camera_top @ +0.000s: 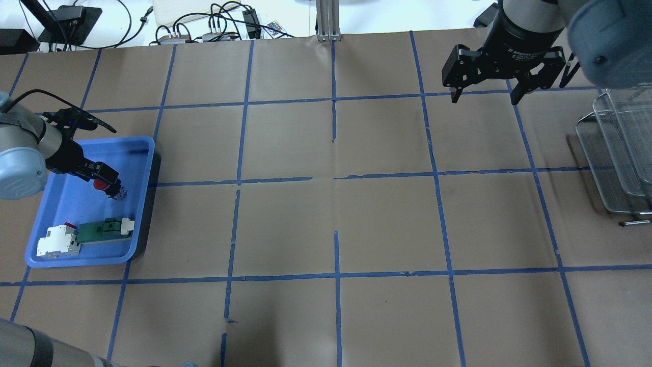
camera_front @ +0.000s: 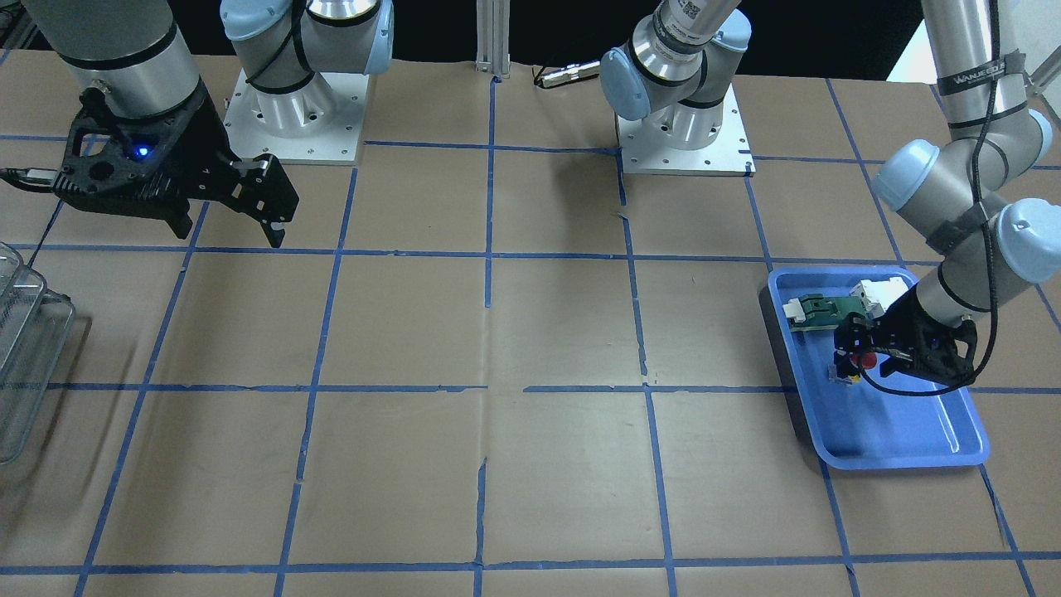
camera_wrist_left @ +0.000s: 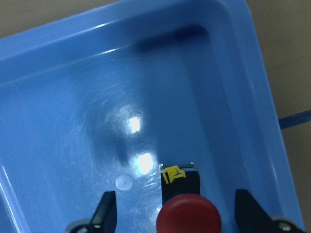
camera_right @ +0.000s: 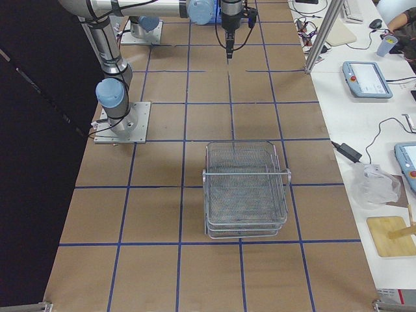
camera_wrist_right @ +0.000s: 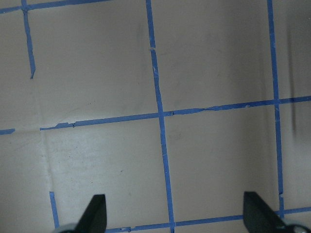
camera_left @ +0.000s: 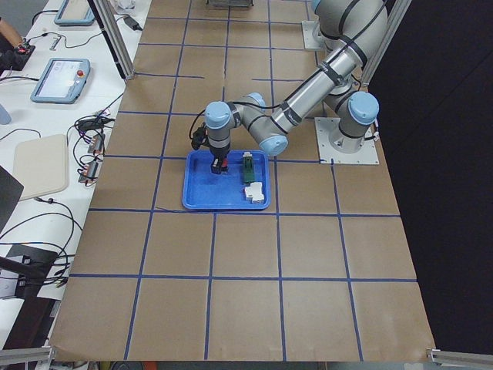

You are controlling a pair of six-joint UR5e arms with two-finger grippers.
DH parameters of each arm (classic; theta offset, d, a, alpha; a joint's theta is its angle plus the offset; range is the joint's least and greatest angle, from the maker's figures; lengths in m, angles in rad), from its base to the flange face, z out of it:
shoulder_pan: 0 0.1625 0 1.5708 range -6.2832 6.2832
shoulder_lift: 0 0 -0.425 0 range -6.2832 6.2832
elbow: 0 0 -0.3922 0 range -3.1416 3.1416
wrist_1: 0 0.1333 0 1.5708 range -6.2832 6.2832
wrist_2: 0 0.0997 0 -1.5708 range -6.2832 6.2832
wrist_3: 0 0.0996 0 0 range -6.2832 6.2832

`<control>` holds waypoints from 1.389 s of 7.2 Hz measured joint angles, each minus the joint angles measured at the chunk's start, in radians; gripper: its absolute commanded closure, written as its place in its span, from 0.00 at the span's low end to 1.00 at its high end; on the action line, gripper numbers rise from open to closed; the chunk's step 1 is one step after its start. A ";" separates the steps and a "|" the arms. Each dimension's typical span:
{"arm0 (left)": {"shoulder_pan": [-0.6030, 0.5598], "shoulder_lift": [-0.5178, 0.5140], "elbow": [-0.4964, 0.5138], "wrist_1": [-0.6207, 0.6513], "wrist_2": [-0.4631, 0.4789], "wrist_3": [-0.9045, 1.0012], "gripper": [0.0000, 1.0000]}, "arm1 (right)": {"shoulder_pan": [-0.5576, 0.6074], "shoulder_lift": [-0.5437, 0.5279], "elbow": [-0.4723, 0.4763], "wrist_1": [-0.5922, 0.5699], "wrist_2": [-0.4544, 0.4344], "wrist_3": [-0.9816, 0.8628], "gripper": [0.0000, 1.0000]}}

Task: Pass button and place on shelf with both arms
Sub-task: 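Close the left gripper on the red push-button switch, then lift the button and carry it with the left gripper toward table center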

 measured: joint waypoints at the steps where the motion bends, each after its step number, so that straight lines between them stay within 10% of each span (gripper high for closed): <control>1: 0.001 0.004 0.000 -0.011 -0.006 0.002 0.84 | 0.000 -0.005 0.004 0.004 0.000 -0.001 0.00; 6: -0.060 0.073 0.098 -0.330 -0.095 -0.006 0.89 | 0.003 -0.019 0.013 -0.006 0.003 -0.002 0.00; 10: -0.174 0.157 0.184 -0.730 -0.443 -0.222 0.96 | 0.007 -0.026 0.012 -0.003 0.015 -0.007 0.00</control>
